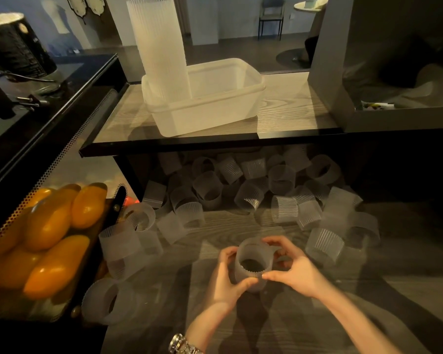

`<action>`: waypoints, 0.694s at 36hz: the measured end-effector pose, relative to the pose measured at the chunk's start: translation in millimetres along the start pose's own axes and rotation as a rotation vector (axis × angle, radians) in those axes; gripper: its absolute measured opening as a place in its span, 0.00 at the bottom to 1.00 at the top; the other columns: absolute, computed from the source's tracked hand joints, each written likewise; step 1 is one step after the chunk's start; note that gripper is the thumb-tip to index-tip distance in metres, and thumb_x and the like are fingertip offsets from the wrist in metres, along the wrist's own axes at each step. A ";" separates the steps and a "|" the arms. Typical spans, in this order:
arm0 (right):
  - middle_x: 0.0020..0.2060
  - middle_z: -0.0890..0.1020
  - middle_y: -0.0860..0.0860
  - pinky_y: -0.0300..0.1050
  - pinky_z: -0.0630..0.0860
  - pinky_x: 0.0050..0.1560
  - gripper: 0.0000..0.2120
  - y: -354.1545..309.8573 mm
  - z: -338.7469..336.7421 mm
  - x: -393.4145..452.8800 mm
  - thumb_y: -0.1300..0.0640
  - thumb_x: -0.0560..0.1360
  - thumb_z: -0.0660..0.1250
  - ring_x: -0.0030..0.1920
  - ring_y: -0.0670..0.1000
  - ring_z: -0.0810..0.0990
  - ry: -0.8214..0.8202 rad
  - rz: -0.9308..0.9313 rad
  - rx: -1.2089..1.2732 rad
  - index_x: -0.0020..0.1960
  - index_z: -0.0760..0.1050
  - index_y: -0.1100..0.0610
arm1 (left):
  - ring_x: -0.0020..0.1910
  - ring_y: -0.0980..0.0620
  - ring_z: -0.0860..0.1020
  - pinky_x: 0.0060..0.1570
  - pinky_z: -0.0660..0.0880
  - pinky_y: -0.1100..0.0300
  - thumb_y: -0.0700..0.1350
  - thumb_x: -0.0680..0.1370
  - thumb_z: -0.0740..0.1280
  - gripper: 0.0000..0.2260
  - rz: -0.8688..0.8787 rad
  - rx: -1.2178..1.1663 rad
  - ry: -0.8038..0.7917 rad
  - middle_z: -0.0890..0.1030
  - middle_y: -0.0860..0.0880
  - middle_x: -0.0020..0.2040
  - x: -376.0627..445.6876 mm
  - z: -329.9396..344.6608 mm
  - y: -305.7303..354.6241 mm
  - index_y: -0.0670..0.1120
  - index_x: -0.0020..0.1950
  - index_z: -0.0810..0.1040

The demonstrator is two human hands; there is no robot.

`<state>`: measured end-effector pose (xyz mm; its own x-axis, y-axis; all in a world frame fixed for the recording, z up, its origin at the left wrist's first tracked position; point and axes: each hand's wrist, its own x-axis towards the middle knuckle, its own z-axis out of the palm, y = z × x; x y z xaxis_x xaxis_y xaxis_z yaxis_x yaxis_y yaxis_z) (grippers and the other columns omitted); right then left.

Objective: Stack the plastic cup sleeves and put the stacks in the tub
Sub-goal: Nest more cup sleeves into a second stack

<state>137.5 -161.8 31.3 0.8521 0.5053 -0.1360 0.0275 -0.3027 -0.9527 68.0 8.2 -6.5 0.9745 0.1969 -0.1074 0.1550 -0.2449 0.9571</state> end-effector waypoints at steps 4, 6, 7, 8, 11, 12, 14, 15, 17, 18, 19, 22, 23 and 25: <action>0.56 0.76 0.43 0.41 0.76 0.51 0.31 -0.3 0.5 -1.0 0.66 0.62 0.77 0.52 0.47 0.77 0.000 0.003 -0.001 0.58 0.70 0.45 | 0.56 0.71 0.72 0.54 0.67 0.76 0.45 0.62 0.75 0.27 0.010 0.020 -0.004 0.74 0.58 0.56 0.6 -1.1 -2.5 0.53 0.56 0.67; 0.57 0.76 0.44 0.41 0.76 0.52 0.31 -1.2 -0.5 -1.3 0.66 0.63 0.77 0.53 0.47 0.77 -0.010 0.009 -0.003 0.59 0.70 0.45 | 0.57 0.69 0.72 0.56 0.67 0.74 0.43 0.62 0.76 0.27 0.016 0.023 -0.019 0.74 0.58 0.57 0.6 -1.3 -2.4 0.53 0.56 0.67; 0.58 0.75 0.44 0.41 0.77 0.53 0.31 -1.6 -2.0 -1.7 0.66 0.63 0.77 0.54 0.48 0.77 -0.024 0.017 0.006 0.59 0.70 0.46 | 0.57 0.67 0.72 0.57 0.67 0.73 0.44 0.61 0.77 0.28 0.017 0.023 -0.026 0.73 0.58 0.56 0.5 -1.0 -0.9 0.53 0.55 0.67; 0.59 0.75 0.45 0.42 0.77 0.53 0.31 -1.8 -3.9 -2.1 0.67 0.64 0.76 0.55 0.50 0.77 -0.045 0.027 0.024 0.60 0.70 0.46 | 0.58 0.65 0.72 0.58 0.67 0.71 0.46 0.60 0.77 0.28 0.013 0.024 -0.031 0.74 0.58 0.56 0.2 -0.8 1.9 0.53 0.55 0.67; 0.60 0.75 0.46 0.44 0.78 0.53 0.33 -0.2 -11.4 -4.3 0.70 0.65 0.74 0.54 0.53 0.78 -0.078 0.063 0.091 0.64 0.68 0.49 | 0.57 0.62 0.73 0.56 0.68 0.71 0.54 0.57 0.76 0.32 -0.016 0.028 -0.048 0.74 0.57 0.55 1.3 -2.3 12.4 0.53 0.55 0.66; 0.59 0.75 0.48 0.43 0.78 0.53 0.33 1.4 -14.0 -4.9 0.71 0.66 0.73 0.53 0.53 0.78 -0.052 0.073 0.117 0.64 0.68 0.51 | 0.57 0.62 0.73 0.55 0.67 0.74 0.54 0.58 0.77 0.32 -0.029 0.042 -0.051 0.74 0.57 0.55 2.1 -3.9 16.4 0.53 0.56 0.66; 0.56 0.77 0.51 0.37 0.78 0.50 0.29 4.9 -20.6 -4.9 0.73 0.67 0.71 0.48 0.52 0.79 0.064 0.078 0.148 0.64 0.69 0.56 | 0.58 0.66 0.71 0.53 0.64 0.79 0.52 0.63 0.78 0.32 -0.047 0.064 -0.046 0.72 0.61 0.57 5.1 -8.0 26.1 0.54 0.61 0.65; 0.54 0.78 0.53 0.34 0.77 0.48 0.27 6.8 -24.2 -4.2 0.74 0.67 0.70 0.46 0.50 0.79 0.145 0.078 0.147 0.62 0.70 0.58 | 0.58 0.69 0.69 0.53 0.63 0.80 0.52 0.66 0.77 0.30 -0.050 0.066 -0.045 0.71 0.63 0.58 7.1 -9.7 32.0 0.55 0.62 0.65; 0.50 0.79 0.53 0.29 0.76 0.43 0.23 12.0 -32.6 -2.2 0.75 0.67 0.69 0.41 0.46 0.79 0.339 0.072 0.128 0.59 0.72 0.61 | 0.58 0.71 0.68 0.55 0.63 0.75 0.53 0.71 0.72 0.24 -0.029 0.091 -0.064 0.70 0.64 0.60 13.2 -10.2 46.6 0.58 0.63 0.66; 0.48 0.78 0.53 0.28 0.76 0.40 0.22 16.3 -38.1 -1.4 0.76 0.67 0.68 0.40 0.45 0.78 0.438 0.070 0.135 0.58 0.72 0.63 | 0.59 0.69 0.67 0.57 0.62 0.73 0.53 0.72 0.70 0.22 -0.001 0.126 -0.072 0.70 0.63 0.61 17.1 -9.0 55.0 0.58 0.63 0.67; 0.46 0.77 0.53 0.27 0.75 0.38 0.20 20.1 -43.8 -0.8 0.77 0.68 0.67 0.40 0.47 0.76 0.528 0.076 0.174 0.58 0.72 0.65 | 0.60 0.66 0.68 0.58 0.62 0.71 0.52 0.74 0.69 0.20 0.034 0.162 -0.081 0.71 0.62 0.61 22.0 -6.9 63.8 0.57 0.63 0.68; 0.48 0.77 0.53 0.29 0.75 0.41 0.20 33.7 -57.7 -1.8 0.74 0.70 0.67 0.45 0.48 0.75 0.713 0.111 0.137 0.60 0.71 0.66 | 0.65 0.58 0.68 0.62 0.63 0.66 0.49 0.77 0.65 0.18 0.116 0.258 -0.165 0.72 0.55 0.64 36.2 7.5 90.7 0.52 0.66 0.68; 0.51 0.77 0.56 0.32 0.74 0.45 0.21 37.6 -61.0 -3.1 0.73 0.69 0.68 0.48 0.50 0.76 0.759 0.127 0.088 0.61 0.71 0.65 | 0.66 0.56 0.68 0.64 0.64 0.63 0.49 0.77 0.64 0.18 0.142 0.294 -0.201 0.72 0.53 0.66 40.4 15.7 98.6 0.51 0.67 0.68; 0.58 0.75 0.62 0.44 0.73 0.56 0.23 45.1 -64.4 -4.6 0.71 0.69 0.70 0.57 0.59 0.74 0.827 0.180 -0.016 0.63 0.71 0.64 | 0.66 0.50 0.69 0.65 0.65 0.58 0.48 0.79 0.62 0.19 0.195 0.392 -0.275 0.72 0.47 0.67 47.4 36.0 111.7 0.48 0.69 0.66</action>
<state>168.5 -229.7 6.5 0.9520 -0.3038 -0.0365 -0.1430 -0.3362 -0.9309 137.3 -43.9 85.7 0.9897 -0.1322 -0.0547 -0.0359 -0.5997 0.7994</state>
